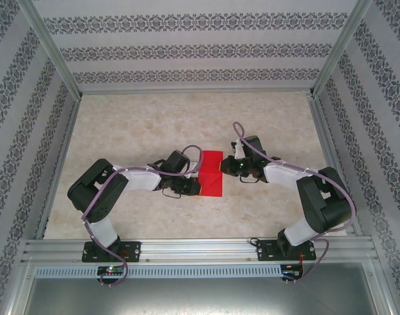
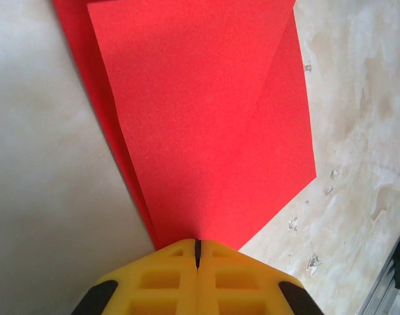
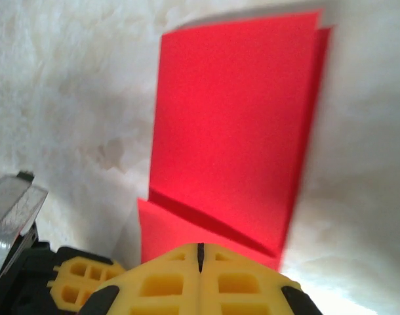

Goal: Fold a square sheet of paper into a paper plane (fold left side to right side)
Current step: Fold the triangle a second time at the center of the table.

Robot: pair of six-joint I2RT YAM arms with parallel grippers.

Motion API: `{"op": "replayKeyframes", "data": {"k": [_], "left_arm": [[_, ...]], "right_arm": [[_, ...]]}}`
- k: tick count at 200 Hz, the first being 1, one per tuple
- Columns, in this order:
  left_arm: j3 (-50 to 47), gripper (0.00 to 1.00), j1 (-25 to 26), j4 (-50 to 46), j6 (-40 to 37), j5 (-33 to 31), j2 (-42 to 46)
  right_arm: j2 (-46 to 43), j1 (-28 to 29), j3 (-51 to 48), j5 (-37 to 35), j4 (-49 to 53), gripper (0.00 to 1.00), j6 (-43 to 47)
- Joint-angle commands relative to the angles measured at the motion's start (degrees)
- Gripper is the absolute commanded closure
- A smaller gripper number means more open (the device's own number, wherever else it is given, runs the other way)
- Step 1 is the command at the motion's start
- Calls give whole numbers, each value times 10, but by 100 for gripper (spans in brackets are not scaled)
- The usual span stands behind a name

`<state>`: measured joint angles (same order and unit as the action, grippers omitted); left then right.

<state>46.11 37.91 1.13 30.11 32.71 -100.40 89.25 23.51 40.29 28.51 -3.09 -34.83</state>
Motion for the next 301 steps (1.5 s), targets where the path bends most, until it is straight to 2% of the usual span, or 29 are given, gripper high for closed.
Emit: {"op": "replayKeyframes", "data": {"k": [1,39,71,98,127,209,251,301], "left_arm": [[-7,93,6,-32,1,-25,-15],[-1,93,6,-35,0,-22,-11],[17,91,6,-42,0,-17,11],[39,90,6,-30,6,17,21],[66,90,6,-10,5,59,-5],[110,92,6,-30,-23,30,-79],[91,93,6,-60,-33,2,-77],[43,93,7,-68,-29,5,-45]], "right_arm": [[35,30,11,24,-32,100,-37],[91,40,23,18,-49,100,-44],[104,40,27,1,-8,100,-32],[101,39,23,-8,12,100,-22],[101,40,19,-3,9,100,-25],[99,42,14,-1,12,100,-25],[97,41,16,-7,23,100,-19],[95,41,26,-11,42,100,-8]]}}
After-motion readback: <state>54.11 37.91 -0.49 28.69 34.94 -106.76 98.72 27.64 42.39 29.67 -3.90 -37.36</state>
